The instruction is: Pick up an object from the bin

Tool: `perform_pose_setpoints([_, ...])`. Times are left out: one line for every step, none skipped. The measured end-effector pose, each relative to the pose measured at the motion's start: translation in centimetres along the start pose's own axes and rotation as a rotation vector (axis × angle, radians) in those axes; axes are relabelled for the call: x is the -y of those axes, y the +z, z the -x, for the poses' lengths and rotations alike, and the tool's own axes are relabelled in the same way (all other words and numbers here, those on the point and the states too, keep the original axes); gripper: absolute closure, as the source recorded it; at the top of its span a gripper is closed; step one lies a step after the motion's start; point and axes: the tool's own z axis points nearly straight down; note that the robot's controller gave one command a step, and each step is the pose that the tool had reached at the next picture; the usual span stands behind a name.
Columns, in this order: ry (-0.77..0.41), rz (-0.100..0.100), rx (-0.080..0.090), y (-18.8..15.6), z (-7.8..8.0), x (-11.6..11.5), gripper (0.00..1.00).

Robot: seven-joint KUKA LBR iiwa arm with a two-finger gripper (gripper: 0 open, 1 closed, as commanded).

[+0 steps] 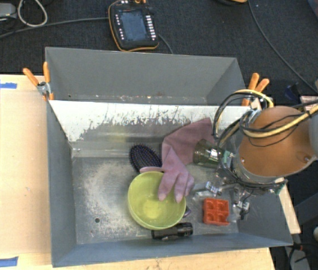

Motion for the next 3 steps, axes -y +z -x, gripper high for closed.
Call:
perform_pose_setpoints([-0.016, 0.000, 0.001, 6.0, -0.9, 0.1, 0.00])
perform_pose_setpoints([-0.633, 0.004, 0.002, 3.5, -2.8, 2.2, 1.00])
perform_pose_setpoints([-0.631, 0.005, 0.002, 3.5, -2.8, 2.2, 1.00])
